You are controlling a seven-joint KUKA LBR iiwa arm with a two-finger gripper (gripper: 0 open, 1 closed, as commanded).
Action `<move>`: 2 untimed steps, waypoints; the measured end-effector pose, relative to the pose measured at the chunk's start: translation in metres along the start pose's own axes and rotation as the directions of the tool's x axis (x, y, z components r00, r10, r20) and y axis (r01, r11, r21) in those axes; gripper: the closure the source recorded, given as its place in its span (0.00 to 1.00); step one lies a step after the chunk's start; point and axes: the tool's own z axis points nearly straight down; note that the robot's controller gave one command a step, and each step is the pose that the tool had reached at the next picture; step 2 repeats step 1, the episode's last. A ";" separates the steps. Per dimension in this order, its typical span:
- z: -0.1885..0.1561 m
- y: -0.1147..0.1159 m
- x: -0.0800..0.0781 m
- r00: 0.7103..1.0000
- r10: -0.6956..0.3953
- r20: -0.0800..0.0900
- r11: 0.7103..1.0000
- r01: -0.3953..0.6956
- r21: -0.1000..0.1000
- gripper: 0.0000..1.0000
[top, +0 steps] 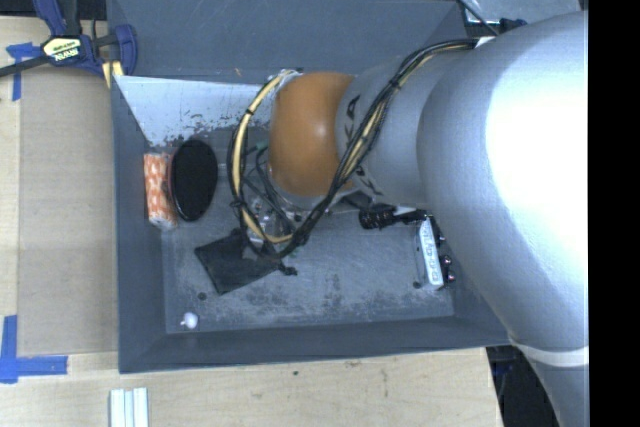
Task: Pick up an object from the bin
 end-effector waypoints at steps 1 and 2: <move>-0.038 -0.006 0.007 1.000 0.029 0.003 1.000 -0.029 -0.001 1.00; -0.038 -0.006 0.007 1.000 0.029 0.003 1.000 -0.029 -0.001 1.00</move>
Offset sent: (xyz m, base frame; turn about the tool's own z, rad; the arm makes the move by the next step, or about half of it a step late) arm 0.0000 0.0000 0.0000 0.0000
